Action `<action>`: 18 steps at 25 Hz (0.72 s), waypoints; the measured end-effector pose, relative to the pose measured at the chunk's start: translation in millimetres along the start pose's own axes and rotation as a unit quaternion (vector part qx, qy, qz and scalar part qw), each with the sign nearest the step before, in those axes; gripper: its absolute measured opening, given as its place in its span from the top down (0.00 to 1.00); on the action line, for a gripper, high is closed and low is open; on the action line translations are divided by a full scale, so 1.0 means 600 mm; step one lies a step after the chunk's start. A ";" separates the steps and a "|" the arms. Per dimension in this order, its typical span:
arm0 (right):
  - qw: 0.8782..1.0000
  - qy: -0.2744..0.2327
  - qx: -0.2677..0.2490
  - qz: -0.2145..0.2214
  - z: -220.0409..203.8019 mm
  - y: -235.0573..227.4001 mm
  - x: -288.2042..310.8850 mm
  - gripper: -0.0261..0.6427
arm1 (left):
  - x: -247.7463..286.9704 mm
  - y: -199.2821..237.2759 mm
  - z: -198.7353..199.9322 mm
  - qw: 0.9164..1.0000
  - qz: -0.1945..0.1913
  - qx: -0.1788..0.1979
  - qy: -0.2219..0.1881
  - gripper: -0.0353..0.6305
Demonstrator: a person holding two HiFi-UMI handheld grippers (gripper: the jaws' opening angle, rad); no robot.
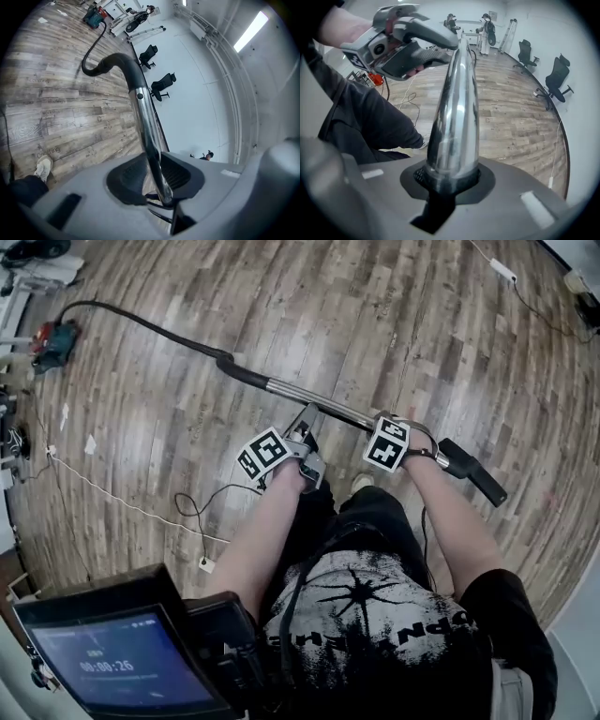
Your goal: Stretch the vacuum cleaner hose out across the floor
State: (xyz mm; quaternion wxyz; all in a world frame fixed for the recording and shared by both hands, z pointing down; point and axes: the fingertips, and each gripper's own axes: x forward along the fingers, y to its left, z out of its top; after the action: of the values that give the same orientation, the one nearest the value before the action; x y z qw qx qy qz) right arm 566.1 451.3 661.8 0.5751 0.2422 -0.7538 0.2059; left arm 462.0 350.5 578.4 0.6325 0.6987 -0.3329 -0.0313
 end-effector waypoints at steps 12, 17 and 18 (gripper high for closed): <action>0.999 0.017 0.007 -0.027 -0.161 -0.098 0.233 0.84 | 0.126 0.126 -0.068 0.944 -0.051 0.302 0.120 0.94; 0.999 0.005 -0.011 -0.044 -0.258 -0.119 0.397 0.84 | 0.169 0.228 -0.104 0.882 -0.070 0.437 0.163 0.94; 0.999 0.006 -0.013 -0.049 -0.280 -0.128 0.434 0.84 | 0.181 0.250 -0.111 0.869 -0.077 0.459 0.168 0.94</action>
State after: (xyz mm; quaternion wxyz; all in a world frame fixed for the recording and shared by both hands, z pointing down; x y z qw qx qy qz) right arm 683.4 455.6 958.6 0.5921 0.2707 -0.7399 0.1692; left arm 513.7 356.3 768.1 0.2829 0.9282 -0.1440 0.1941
